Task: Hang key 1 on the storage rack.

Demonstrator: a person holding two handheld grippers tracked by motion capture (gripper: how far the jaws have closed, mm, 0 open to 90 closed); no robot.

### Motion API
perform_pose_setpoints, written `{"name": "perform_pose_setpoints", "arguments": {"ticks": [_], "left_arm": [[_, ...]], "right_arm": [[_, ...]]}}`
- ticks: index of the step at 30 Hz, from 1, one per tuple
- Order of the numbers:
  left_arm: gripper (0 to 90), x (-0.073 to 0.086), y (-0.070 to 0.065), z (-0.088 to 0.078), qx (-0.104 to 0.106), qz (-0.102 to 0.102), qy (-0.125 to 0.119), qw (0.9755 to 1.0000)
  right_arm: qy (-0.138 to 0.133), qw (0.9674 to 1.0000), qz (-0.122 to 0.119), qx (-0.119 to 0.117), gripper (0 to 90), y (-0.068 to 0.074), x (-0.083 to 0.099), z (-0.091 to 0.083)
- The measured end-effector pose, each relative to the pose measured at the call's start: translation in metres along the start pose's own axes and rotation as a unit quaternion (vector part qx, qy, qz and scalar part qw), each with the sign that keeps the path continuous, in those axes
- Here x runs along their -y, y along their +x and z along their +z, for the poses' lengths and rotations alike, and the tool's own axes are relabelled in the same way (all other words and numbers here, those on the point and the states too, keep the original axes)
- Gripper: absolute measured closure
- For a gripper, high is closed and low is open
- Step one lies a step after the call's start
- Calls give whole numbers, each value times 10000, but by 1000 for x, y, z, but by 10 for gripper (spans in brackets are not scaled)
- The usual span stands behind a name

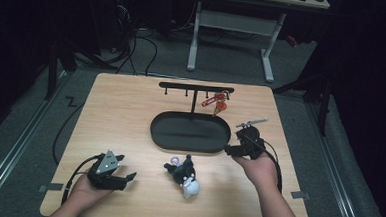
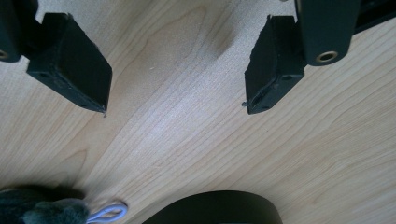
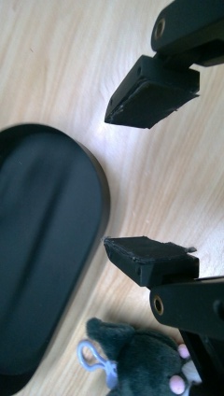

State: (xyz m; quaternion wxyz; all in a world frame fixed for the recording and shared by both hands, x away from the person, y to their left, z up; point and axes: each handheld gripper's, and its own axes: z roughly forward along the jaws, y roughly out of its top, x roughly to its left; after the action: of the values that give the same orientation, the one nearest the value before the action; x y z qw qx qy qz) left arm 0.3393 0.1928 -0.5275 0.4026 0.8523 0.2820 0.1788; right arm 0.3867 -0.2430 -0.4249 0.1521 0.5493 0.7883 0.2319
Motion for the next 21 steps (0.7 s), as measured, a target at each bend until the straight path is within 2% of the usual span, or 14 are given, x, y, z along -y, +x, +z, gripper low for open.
{"name": "perform_pose_setpoints", "arguments": {"ticks": [1, 3, 4, 6, 8, 10, 11, 15, 17, 18, 19, 20, 21], "left_arm": [[236, 0, 0, 0, 12, -5, 1, 10000], [241, -1, -1, 0, 100, -17, -46, 9999], [245, -1, -2, -1, 140, -5, -60, 9999], [248, -3, -4, -2, 168, 7, -90, 9998], [249, -4, -7, -2, 229, -38, -118, 9997], [251, -5, -10, -1, 253, -27, -117, 9996], [251, -6, -12, -1, 261, -25, -129, 9996], [254, -9, -21, 1, 317, -44, -167, 9993], [255, -11, -26, 1, 336, -88, -222, 9992], [263, -14, -31, 2, 330, -163, -253, 9990], [275, -14, -31, 2, 330, -163, -253, 9990], [275, -16, -33, 4, 291, -204, -245, 9991], [324, -18, -36, 5, 269, -260, -205, 9991]], "right_arm": [[-72, 10000, 30, -2, 339, 1, 6, 2], [-191, 9997, -60, 152, 334, 5, 17, 5], [-287, 9989, -202, 301, 333, 9, 25, 7], [-477, 9975, -309, 416, 330, 14, 39, 9], [-662, 9964, -348, 406, 331, 19, 57, 12], [-719, 9961, -338, 383, 330, 20, 62, 13], [-861, 9953, -302, 335, 333, 21, 75, 14], [-1110, 9933, -227, 244, 340, 22, 99, 17], [-1234, 9916, -268, 280, 343, 24, 110, 17], [-1449, 9884, -294, 358, 350, 25, 121, 15], [-1449, 9884, -294, 358, 350, 25, 121, 15], [-1582, 9864, -291, 335, 361, 25, 127, 14], [-1627, 9861, -224, 255, 368, 24, 133, 11]]}}
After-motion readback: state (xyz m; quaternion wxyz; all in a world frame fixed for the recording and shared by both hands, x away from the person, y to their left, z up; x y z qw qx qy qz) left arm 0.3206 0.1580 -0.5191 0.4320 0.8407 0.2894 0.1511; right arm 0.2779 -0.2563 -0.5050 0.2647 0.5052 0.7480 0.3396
